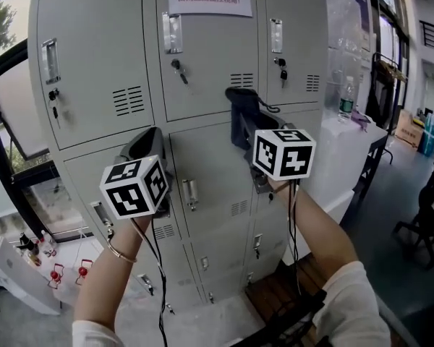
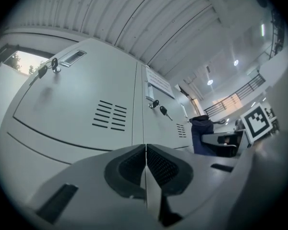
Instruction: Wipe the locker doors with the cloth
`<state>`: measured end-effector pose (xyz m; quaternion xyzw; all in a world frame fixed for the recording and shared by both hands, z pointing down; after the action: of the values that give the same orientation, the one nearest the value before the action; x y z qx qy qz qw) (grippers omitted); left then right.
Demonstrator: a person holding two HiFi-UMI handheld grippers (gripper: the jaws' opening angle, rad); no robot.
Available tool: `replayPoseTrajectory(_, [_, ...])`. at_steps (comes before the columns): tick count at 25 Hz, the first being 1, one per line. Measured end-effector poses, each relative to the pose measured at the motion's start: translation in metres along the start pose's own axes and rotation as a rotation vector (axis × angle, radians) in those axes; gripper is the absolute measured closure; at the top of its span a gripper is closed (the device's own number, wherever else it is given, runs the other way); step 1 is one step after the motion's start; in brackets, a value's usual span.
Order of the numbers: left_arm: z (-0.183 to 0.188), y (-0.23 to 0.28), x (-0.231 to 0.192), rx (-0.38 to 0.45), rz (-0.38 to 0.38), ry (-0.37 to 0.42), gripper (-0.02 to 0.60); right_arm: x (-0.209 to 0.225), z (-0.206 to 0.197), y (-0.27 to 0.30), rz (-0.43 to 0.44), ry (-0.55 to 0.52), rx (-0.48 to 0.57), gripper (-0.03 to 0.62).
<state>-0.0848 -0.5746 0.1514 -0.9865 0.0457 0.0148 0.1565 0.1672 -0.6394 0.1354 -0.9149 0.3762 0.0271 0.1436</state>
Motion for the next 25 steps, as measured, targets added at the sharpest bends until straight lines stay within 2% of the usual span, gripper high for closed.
replayPoseTrajectory(5, [-0.031, -0.033, -0.013, 0.032, -0.035, -0.019, 0.572, -0.043, -0.054, -0.023, -0.009, 0.003, -0.044, 0.545])
replayPoseTrajectory(8, [-0.049, -0.055, -0.024, 0.041, -0.010, -0.044, 0.572, -0.065, -0.079, -0.039, -0.046, 0.000, -0.056, 0.545])
replayPoseTrajectory(11, [-0.072, -0.071, -0.037, 0.008, 0.036, -0.077, 0.572, -0.087, -0.097, -0.052, -0.087, -0.019, -0.074, 0.545])
replayPoseTrajectory(14, [-0.096, -0.080, -0.054, -0.044, 0.087, -0.122, 0.572, -0.104, -0.110, -0.060, -0.104, 0.014, -0.071, 0.545])
replayPoseTrajectory(18, [-0.113, -0.092, -0.067, -0.052, 0.141, -0.120, 0.572, -0.116, -0.124, -0.065, -0.099, 0.058, -0.083, 0.546])
replayPoseTrajectory(25, [-0.117, -0.104, -0.062, -0.065, 0.142, -0.090, 0.572, -0.122, -0.129, -0.063, -0.076, 0.074, -0.099, 0.546])
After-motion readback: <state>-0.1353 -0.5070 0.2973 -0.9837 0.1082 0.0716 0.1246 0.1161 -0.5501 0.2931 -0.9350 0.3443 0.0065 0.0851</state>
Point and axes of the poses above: the fingertips, and each gripper's own axes: y forward along the fingers, x to its right, z out of its top, the point moved 8 cm from there along -y, backward along the fingers, and after that the axes turned 15 degrees about z, right-handed, at the moved point
